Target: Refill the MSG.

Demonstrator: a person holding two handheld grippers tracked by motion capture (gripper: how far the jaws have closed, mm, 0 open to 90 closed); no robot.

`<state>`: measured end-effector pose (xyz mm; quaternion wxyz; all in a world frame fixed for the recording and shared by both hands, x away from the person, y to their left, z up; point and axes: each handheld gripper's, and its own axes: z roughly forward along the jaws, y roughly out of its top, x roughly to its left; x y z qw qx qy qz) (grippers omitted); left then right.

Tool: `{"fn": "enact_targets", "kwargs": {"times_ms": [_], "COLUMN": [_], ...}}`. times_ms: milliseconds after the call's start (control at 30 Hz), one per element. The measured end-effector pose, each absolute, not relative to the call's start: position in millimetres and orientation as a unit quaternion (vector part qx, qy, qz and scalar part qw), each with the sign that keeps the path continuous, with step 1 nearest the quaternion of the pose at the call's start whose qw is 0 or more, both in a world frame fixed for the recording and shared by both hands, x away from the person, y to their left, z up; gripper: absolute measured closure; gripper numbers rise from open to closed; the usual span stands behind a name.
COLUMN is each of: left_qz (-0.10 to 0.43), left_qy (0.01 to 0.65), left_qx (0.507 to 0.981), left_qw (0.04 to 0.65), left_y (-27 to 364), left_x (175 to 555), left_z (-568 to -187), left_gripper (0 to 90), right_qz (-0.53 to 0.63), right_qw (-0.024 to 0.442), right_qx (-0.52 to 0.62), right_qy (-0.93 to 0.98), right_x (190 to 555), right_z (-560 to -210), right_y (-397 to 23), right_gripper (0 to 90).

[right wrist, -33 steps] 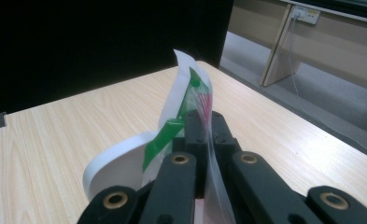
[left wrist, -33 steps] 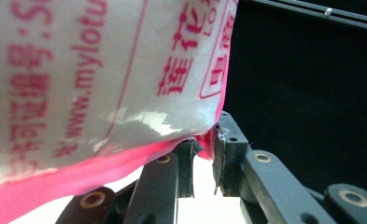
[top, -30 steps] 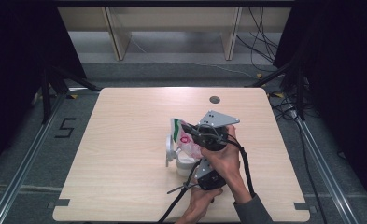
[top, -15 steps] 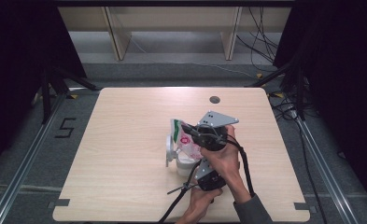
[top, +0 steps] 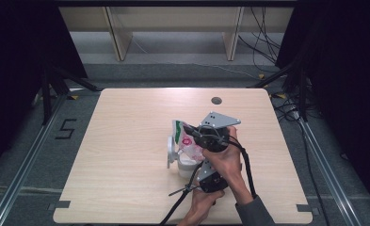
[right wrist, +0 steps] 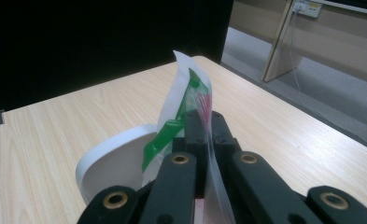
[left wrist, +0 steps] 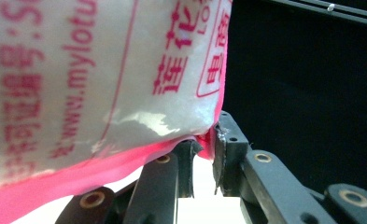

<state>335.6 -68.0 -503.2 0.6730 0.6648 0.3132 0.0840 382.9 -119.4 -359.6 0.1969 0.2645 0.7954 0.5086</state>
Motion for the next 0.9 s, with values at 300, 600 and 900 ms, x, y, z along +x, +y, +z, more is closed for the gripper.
{"fn": "enact_targets", "kwargs": {"times_ms": [300, 600, 900], "left_qz": [0.084, 0.084, 0.077], "left_qy": [0.315, 0.313, 0.317], "left_qx": [0.666, 0.666, 0.659], "left_qw": [0.672, 0.671, 0.678], "left_y": [-67.8, -68.0, -69.8], "left_x": [335.9, 335.4, 334.2], "left_z": [-503.4, -503.3, -503.9], "left_gripper": [79.4, 79.3, 79.1], "right_qz": [0.516, 0.513, 0.518], "right_qw": [0.196, 0.199, 0.198], "right_qx": [0.255, 0.257, 0.267], "right_qy": [0.794, 0.794, 0.789], "right_x": [384.4, 384.4, 382.5], "right_z": [-360.1, -359.8, -358.6], "right_y": [-119.2, -120.2, -122.7], "right_gripper": [90.0, 90.0, 90.0]}}
